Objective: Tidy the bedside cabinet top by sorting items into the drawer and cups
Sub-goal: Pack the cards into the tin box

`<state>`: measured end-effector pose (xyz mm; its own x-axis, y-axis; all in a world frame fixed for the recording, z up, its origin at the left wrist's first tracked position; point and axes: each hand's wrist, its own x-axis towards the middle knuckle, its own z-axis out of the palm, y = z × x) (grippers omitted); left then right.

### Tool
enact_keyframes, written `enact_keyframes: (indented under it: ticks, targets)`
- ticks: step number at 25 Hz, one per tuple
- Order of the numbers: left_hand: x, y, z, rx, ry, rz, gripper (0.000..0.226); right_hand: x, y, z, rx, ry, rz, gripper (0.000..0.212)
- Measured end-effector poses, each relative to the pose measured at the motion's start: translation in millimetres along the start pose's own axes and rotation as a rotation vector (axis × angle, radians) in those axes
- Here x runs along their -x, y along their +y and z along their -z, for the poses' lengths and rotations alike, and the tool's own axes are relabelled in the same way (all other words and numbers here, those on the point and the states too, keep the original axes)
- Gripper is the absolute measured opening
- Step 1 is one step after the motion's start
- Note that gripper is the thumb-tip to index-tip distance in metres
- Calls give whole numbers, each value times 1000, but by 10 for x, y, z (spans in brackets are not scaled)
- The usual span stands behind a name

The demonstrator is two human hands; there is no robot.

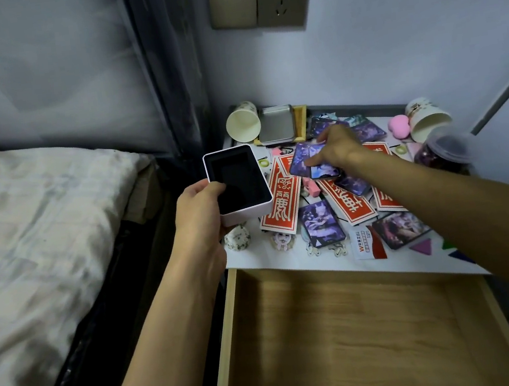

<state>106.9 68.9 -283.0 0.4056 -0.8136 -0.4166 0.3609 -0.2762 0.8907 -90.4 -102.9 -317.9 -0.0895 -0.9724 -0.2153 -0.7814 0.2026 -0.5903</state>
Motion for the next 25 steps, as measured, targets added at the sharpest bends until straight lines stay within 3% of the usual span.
enact_keyframes:
  ticks: [4, 6, 9, 14, 17, 25]
  targets:
    - [7, -17, -19, -14, -11, 8, 29, 267, 126, 145, -555, 45, -110, 57]
    - [8, -32, -26, -21, -15, 12, 29, 521, 169, 237, -827, 43, -157, 36]
    - [20, -74, -44, -35, -34, 38, 28, 846, 126, 412, -1050, -66, -197, 19]
    - [96, -125, -89, -89, -169, 78, 27, 1032, -180, 415, -866, -363, -38, 23]
    - [158, -114, -150, -63, -242, 86, 25, 1013, -294, 256, -731, -366, 63, 31]
    - [184, -64, -142, -68, -289, 70, 10, 986, -341, 169, -713, -454, -12, 41]
